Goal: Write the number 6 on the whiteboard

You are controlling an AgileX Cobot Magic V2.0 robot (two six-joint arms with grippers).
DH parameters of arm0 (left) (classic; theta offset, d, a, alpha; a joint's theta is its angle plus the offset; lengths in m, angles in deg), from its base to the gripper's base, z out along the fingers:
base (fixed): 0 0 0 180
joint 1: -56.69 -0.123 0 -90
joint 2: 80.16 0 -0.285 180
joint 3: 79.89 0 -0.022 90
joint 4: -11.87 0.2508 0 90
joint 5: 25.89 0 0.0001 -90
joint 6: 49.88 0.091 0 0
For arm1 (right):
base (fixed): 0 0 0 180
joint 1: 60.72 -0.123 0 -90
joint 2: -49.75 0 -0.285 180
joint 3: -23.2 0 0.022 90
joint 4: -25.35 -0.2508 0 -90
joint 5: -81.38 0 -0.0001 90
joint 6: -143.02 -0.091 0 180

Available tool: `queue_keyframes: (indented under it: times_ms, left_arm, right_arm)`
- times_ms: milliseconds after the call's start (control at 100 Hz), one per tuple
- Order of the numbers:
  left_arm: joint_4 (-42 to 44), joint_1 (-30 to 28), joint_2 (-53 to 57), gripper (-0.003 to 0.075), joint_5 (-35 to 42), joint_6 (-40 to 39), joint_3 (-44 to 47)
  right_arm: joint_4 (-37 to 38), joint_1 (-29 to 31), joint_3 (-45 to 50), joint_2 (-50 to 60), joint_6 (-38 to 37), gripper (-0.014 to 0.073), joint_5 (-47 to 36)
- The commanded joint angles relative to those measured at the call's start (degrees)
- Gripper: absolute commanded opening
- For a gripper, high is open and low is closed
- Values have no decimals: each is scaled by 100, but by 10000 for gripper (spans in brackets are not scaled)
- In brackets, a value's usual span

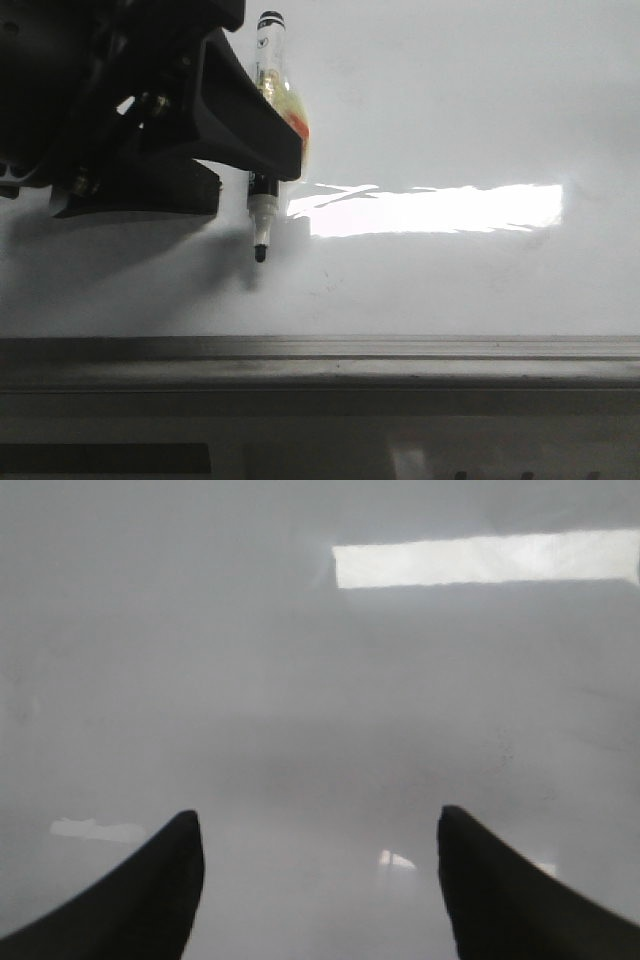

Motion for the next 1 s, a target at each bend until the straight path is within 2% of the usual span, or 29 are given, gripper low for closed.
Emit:
queue_keyframes:
  times_ms: [0,70,120,130,160,170,220,290,380,520,620,740,830,990]
  left_arm:
    - [-87,-6,-107,404,407,-44,-121]
    - [-197,-6,-150,298,352,-61,-121]
    - [-229,-6,-135,160,256,-61,-121]
    - [-229,-6,-133,93,255,-61,-121]
    - [-214,5,-117,24,215,-61,-121]
    - [-198,4,-100,-20,204,-61,-121]
    - [-101,38,-21,-17,161,9,-121]
    - [188,116,140,-20,35,410,-121]
    - [502,317,445,-20,-218,1306,-121]
    - [433,784,949,-19,-561,2829,-121]
    - [298,1045,1182,-18,-865,3406,-121]
    - [-299,1105,1257,-18,-1221,3973,-121]
    - [-954,1105,1257,-18,-1354,4675,-121]
    - [-2296,1105,1257,-18,-1542,6095,-121]
  right_arm:
    - [9,-9,-186,-129,76,449,-436]
    - [-39,-9,-186,-129,76,449,-449]
    - [-98,-49,-186,-129,76,449,-451]
    - [-112,-51,-186,-129,76,449,-461]
    - [-211,-100,-196,-129,86,449,-463]
    - [-231,-127,-196,-129,86,449,-477]
    - [-431,-213,-196,-129,240,449,-507]
    - [-998,-393,-196,-166,961,449,-515]
    - [-2014,-616,-196,-275,2129,449,-450]
    - [-3850,-948,-196,-681,4048,449,5]
    - [-4911,-1162,-196,-1051,5253,449,364]
    - [-5943,-1404,-196,-1398,6341,449,580]
    - [-6380,-1595,-196,-1622,6944,449,822]
    - [-6647,-1930,-196,-1994,7247,449,1154]
